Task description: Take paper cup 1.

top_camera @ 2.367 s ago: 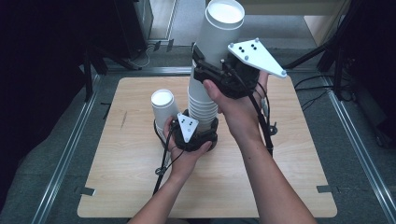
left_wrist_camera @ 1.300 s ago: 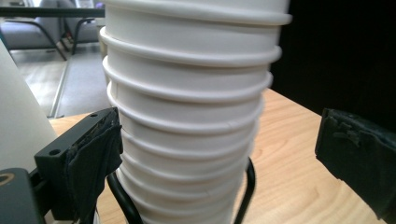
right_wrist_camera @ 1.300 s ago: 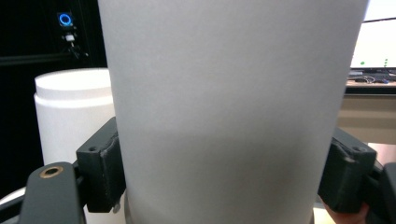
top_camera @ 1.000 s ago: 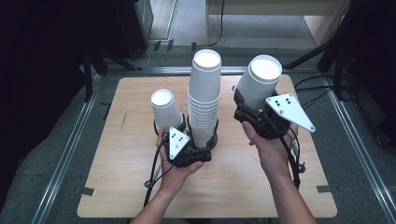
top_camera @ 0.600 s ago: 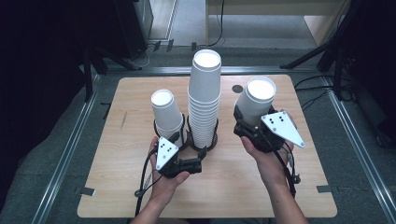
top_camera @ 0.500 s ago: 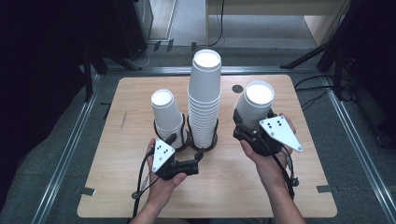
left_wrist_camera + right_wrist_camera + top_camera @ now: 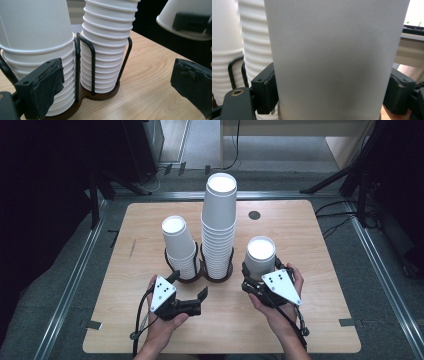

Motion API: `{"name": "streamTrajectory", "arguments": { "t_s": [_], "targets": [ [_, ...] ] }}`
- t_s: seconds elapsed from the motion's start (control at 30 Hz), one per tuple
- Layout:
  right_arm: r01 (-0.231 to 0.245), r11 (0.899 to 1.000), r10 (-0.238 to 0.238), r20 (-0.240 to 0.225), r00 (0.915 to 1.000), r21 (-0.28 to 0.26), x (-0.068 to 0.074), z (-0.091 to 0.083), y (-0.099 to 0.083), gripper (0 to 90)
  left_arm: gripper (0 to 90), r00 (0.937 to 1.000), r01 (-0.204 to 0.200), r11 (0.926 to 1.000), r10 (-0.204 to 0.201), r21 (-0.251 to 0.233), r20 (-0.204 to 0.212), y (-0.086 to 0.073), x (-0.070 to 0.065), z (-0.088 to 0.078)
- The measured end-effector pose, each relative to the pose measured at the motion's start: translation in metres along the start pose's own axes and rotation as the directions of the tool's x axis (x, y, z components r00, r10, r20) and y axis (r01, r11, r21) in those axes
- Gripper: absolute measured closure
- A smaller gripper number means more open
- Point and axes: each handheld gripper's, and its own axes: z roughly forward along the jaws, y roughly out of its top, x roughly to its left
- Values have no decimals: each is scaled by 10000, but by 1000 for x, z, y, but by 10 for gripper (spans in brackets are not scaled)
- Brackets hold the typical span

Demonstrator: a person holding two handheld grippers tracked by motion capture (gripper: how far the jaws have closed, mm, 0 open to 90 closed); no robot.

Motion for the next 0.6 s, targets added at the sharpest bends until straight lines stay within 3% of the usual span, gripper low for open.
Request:
{"name": "streamTrajectory", "arguments": {
  "t_s": [0.13,0.37,0.53,0.6],
  "targets": [
    [596,9982,-596,122,9981,42,8,-2,-15,166,0,9999,45,10000,-46,50,122,1,3,-3],
    [1078,9932,-1070,-208,9940,438,19,-2,-31,165,0,9994,24,9999,-29,132,356,1,-3,-3],
    [1728,9832,-1709,-361,9846,582,29,-3,-41,165,0,9981,1,9999,-11,159,613,4,-6,-4],
    [2298,9716,-2276,-425,9728,567,35,-3,-45,165,0,9980,12,9999,-21,133,636,6,-7,-6]
  ]
}}
